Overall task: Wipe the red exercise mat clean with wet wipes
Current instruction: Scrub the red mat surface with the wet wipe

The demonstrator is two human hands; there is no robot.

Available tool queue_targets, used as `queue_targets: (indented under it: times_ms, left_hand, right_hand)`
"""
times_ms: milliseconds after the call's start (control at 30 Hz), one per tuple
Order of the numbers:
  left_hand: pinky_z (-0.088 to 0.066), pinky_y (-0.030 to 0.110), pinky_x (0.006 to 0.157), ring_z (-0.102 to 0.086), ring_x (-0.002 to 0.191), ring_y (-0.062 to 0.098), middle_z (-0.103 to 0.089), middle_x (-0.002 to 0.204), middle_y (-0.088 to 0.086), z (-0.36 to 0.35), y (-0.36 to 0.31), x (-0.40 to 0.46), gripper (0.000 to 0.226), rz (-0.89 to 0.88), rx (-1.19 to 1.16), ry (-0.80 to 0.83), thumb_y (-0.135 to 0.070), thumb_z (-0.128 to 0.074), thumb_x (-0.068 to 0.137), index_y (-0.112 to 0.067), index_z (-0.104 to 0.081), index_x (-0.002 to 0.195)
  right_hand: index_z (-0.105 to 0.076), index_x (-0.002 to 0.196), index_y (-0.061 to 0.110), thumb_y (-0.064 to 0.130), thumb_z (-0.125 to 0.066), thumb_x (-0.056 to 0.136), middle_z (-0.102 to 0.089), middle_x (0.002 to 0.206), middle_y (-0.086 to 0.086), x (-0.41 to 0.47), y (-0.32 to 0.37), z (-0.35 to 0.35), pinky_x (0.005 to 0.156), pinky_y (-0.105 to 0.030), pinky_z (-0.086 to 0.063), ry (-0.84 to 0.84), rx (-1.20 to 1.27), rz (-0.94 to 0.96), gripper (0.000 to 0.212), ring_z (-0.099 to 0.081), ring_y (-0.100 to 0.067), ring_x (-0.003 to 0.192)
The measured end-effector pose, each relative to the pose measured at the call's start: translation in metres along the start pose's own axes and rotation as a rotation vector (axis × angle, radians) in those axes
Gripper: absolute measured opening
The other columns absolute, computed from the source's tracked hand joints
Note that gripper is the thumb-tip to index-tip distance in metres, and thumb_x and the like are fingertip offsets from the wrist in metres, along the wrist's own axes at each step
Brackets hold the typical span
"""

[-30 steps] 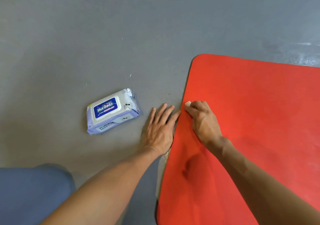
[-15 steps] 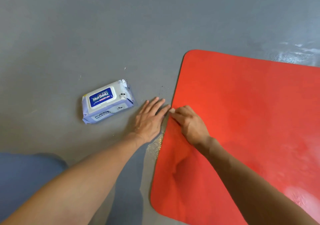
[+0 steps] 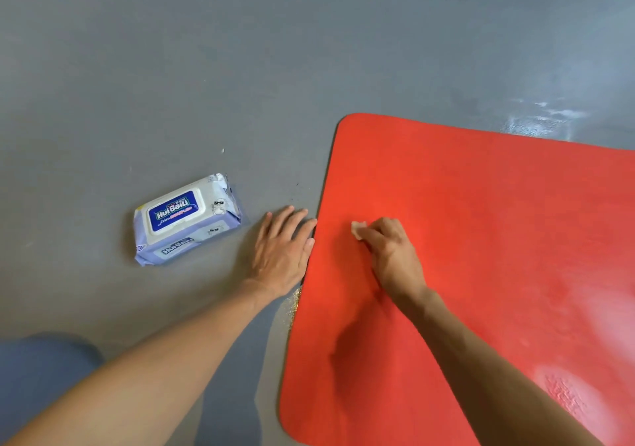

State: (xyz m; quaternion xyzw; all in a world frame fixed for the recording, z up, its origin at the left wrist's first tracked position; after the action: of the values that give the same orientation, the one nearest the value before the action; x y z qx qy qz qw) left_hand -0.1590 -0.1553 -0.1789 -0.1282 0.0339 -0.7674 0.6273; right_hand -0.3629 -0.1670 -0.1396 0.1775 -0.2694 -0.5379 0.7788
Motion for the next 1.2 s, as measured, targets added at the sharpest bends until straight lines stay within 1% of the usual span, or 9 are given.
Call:
queue_targets:
  times_ms: [167,233,367,467,533,700,900,1033,1200]
  left_hand:
    - [-0.023,0.073,0.117,-0.041,0.148,0.028,-0.053,0.152,-0.001,-0.001,-0.012,0.020,0.054,0.027,0.051,0.002,-0.043,-0.034,0.105,-0.021,-0.054,0.151]
    - [-0.022,0.076,0.116,-0.041,0.148,0.029,-0.054,0.152,-0.002,-0.005,-0.011,0.039,0.054,0.054,0.047,0.001,-0.043,-0.035,0.104,-0.022,-0.055,0.150]
    - [-0.019,0.073,0.119,-0.036,0.151,0.028,-0.050,0.157,-0.003,-0.015,-0.005,0.057,0.055,0.063,0.036,0.032,-0.045,-0.030,0.106,-0.026,-0.050,0.154]
    - [-0.019,0.066,0.122,-0.031,0.154,0.025,-0.043,0.162,-0.006,-0.017,-0.004,0.053,0.056,0.041,0.110,0.042,-0.044,-0.027,0.107,-0.030,-0.040,0.160]
    - [-0.019,0.065,0.123,-0.029,0.155,0.025,-0.042,0.163,-0.007,-0.017,-0.004,0.054,0.057,0.053,0.125,0.062,-0.044,-0.026,0.107,-0.031,-0.037,0.161]
    - [-0.018,0.065,0.123,-0.028,0.156,0.024,-0.041,0.163,-0.007,-0.017,-0.004,0.055,0.057,0.065,0.111,0.074,-0.044,-0.026,0.106,-0.031,-0.038,0.160]
    - [-0.017,0.065,0.123,-0.029,0.155,0.025,-0.042,0.162,-0.007,-0.016,-0.004,0.056,0.056,0.060,0.078,0.071,-0.044,-0.024,0.107,-0.031,-0.041,0.159]
    - [-0.017,0.067,0.123,-0.030,0.154,0.025,-0.044,0.161,-0.006,-0.016,-0.002,0.055,0.056,0.049,0.060,0.077,-0.045,-0.025,0.107,-0.030,-0.043,0.158]
    - [-0.019,0.066,0.123,-0.034,0.152,0.027,-0.047,0.160,-0.002,-0.013,-0.001,0.043,0.057,-0.006,0.016,0.064,-0.042,-0.032,0.105,-0.023,-0.046,0.157]
  right_hand:
    - [-0.067,0.121,0.016,0.011,-0.050,0.099,-0.052,0.122,-0.013,0.011,-0.061,0.027,0.089,-0.026,-0.035,-0.191,0.089,-0.694,0.028,-0.049,-0.030,0.112]
    - [-0.065,0.120,0.017,0.019,-0.048,0.102,-0.052,0.116,-0.009,0.015,-0.021,0.003,0.089,-0.029,-0.040,-0.134,0.125,-0.618,0.025,-0.051,-0.027,0.108]
    - [-0.070,0.118,0.020,0.007,-0.044,0.098,-0.052,0.109,-0.010,0.017,0.025,-0.029,0.079,-0.028,-0.034,0.080,0.096,-0.136,0.035,-0.040,-0.011,0.094]
    - [-0.069,0.090,0.023,0.026,-0.068,0.095,-0.050,0.093,0.002,0.029,-0.047,0.021,0.086,-0.035,-0.043,-0.228,0.043,-0.408,0.006,-0.045,-0.008,0.086]
    - [-0.073,0.101,0.012,0.018,-0.056,0.095,-0.046,0.091,0.001,0.030,-0.079,0.041,0.085,-0.042,-0.046,-0.304,-0.054,-0.539,0.019,-0.043,-0.017,0.090]
    - [-0.073,0.123,0.017,0.005,-0.045,0.092,-0.054,0.095,-0.003,0.025,-0.033,0.013,0.078,-0.031,-0.041,-0.208,-0.076,-0.331,0.044,-0.041,-0.021,0.090]
    - [-0.073,0.121,0.017,-0.001,-0.060,0.097,-0.057,0.098,0.003,0.002,0.005,-0.018,0.076,-0.027,-0.047,0.063,0.011,-0.001,0.033,-0.046,-0.019,0.088]
    - [-0.075,0.120,0.020,0.002,-0.057,0.098,-0.051,0.091,0.007,-0.009,0.002,-0.012,0.073,-0.020,-0.039,0.016,0.026,-0.053,0.033,-0.038,-0.012,0.085]
    - [-0.071,0.127,0.024,0.003,-0.064,0.100,-0.049,0.091,0.007,-0.031,0.018,-0.019,0.073,-0.032,-0.051,0.005,0.066,-0.058,0.035,-0.043,-0.016,0.084]
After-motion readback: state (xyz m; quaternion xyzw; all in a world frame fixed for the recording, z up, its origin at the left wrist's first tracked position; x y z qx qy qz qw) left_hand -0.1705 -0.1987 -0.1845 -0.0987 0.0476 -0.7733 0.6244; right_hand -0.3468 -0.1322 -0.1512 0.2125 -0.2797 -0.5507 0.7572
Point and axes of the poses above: each hand's wrist, its own x-axis towards the middle knuckle, its own z-axis out of the back of the hand, y = z × x, the point moved 7 cm from there along x, towards the middle knuckle
